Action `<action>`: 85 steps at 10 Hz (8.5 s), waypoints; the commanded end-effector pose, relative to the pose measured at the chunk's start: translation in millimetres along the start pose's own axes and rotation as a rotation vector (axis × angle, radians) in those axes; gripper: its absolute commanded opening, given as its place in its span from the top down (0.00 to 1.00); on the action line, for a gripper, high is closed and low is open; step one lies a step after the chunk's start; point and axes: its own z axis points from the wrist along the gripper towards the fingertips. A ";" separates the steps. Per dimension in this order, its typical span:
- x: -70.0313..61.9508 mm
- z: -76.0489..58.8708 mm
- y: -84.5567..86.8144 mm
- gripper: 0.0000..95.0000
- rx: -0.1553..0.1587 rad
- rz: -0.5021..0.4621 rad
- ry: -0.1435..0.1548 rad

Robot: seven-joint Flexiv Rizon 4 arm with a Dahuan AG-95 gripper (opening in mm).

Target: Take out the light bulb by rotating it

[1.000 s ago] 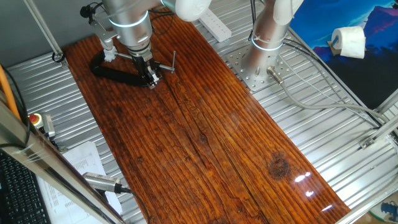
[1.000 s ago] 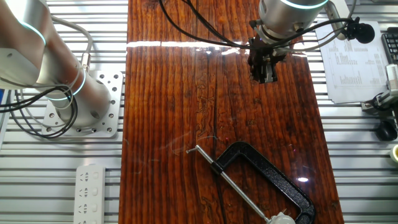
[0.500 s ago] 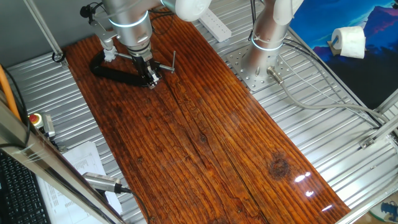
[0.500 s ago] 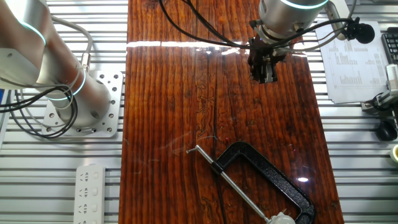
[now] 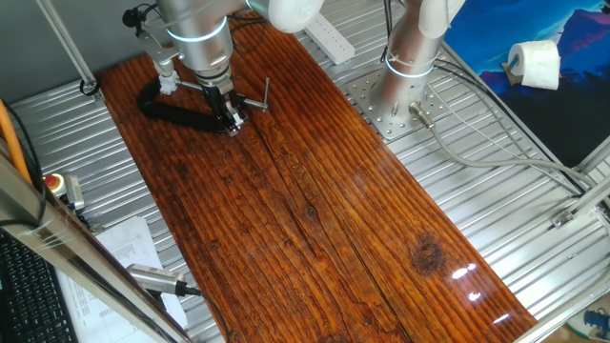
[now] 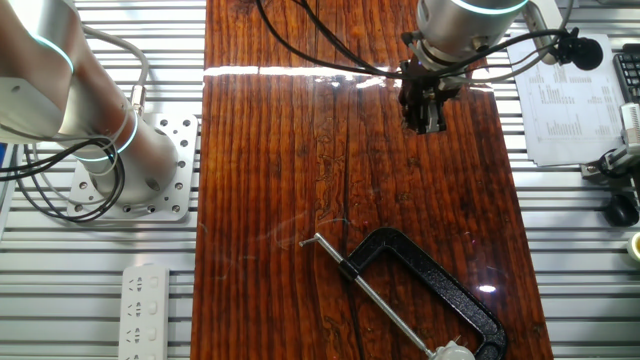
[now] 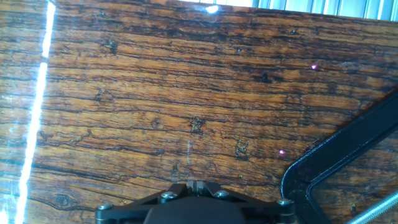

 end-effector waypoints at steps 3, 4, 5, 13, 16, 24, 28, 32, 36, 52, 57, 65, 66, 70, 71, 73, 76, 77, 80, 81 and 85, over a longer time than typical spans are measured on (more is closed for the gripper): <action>0.2 -0.2 -0.5 1.00 0.004 0.009 0.002; 0.7 0.1 -3.3 1.00 0.006 0.012 0.002; 0.6 1.9 -7.5 1.00 0.006 0.011 0.003; -14.3 11.2 -52.1 1.00 0.009 -0.082 0.032; -17.0 14.9 -52.3 1.00 0.002 -0.080 0.067; -19.3 19.7 -53.9 1.00 0.001 -0.045 0.089; -19.1 20.2 -52.8 1.00 0.012 0.074 0.059; -15.2 18.9 -53.7 1.00 0.010 0.030 0.049; -15.4 19.7 -60.2 1.00 0.018 0.038 0.065; -9.1 17.3 -148.9 1.00 0.019 0.122 0.039; -10.3 19.6 -155.3 1.00 0.043 0.104 0.032; -13.8 16.9 -229.4 1.00 0.053 -0.021 0.037; -13.8 16.9 -229.4 1.00 0.045 0.012 0.030; -13.8 16.9 -229.4 1.00 0.058 0.065 0.032; -12.1 17.7 -230.8 1.00 0.058 0.051 0.031; -6.3 19.6 -240.6 1.00 0.061 0.023 0.014; -7.8 17.4 -258.1 1.00 0.062 -0.014 0.014; -7.1 15.9 -265.4 1.00 0.063 -0.031 0.015; -1.3 13.7 -289.8 1.00 0.059 -0.102 0.012; 0.3 11.9 -295.8 1.00 0.060 -0.128 0.004; 6.0 13.0 -306.9 1.00 0.075 -0.152 0.020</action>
